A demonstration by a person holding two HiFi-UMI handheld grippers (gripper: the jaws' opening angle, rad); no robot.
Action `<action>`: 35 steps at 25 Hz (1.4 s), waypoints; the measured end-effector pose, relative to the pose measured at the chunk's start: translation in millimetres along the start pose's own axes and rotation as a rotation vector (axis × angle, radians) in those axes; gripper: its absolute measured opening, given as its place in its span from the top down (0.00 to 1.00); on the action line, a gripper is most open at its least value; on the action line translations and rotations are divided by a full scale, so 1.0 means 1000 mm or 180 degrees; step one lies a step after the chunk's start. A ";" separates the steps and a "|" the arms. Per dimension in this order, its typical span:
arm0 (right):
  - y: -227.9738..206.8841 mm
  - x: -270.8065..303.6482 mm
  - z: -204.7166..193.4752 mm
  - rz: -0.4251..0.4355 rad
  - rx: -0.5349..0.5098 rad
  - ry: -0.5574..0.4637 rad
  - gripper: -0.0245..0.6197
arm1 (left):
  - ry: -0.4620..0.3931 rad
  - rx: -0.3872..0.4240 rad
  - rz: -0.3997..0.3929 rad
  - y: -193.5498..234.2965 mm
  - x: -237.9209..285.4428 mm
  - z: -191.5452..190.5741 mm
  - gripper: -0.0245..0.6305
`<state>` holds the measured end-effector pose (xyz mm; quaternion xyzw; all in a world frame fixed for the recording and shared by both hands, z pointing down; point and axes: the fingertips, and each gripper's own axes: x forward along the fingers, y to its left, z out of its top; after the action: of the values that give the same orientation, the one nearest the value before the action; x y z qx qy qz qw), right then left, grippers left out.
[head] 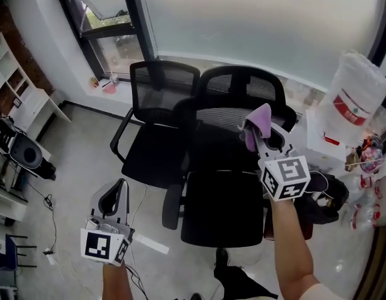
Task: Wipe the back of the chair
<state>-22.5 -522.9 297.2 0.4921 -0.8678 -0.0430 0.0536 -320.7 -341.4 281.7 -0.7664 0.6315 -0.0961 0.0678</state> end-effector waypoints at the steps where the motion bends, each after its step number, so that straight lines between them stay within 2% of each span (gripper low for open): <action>1: 0.000 0.015 -0.014 -0.0008 -0.0016 0.0024 0.88 | 0.0037 -0.0008 -0.0006 -0.001 0.012 -0.011 0.95; 7: 0.017 0.094 -0.099 0.0148 -0.0066 0.0240 0.88 | 0.0198 -0.0024 -0.0003 -0.004 0.065 -0.064 0.95; 12: 0.041 0.152 -0.153 0.0281 -0.0126 0.0305 0.88 | 0.0252 -0.0091 0.0084 -0.005 0.084 -0.098 0.95; 19: 0.082 0.217 -0.191 0.0496 -0.0190 0.0325 0.88 | 0.0324 -0.0117 0.0210 -0.003 0.084 -0.124 0.95; 25: 0.118 0.252 -0.194 0.0739 -0.0358 0.0351 0.88 | 0.0415 -0.0143 0.0234 -0.002 0.091 -0.144 0.95; 30: 0.094 0.244 -0.200 0.0664 -0.0459 0.0375 0.88 | 0.0442 -0.0186 0.0120 -0.014 0.106 -0.155 0.95; 32: 0.061 0.229 -0.209 0.0511 -0.0407 0.0409 0.88 | 0.0429 -0.0193 0.0061 -0.021 0.113 -0.156 0.95; 35: -0.012 0.193 -0.226 0.0168 -0.0282 0.0470 0.88 | 0.0392 -0.0204 -0.0021 -0.033 0.125 -0.154 0.95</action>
<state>-80.3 -699.4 529.2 0.4681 -0.8714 -0.0435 0.1402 -302.0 -454.6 447.1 -0.7629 0.6347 -0.1229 0.0039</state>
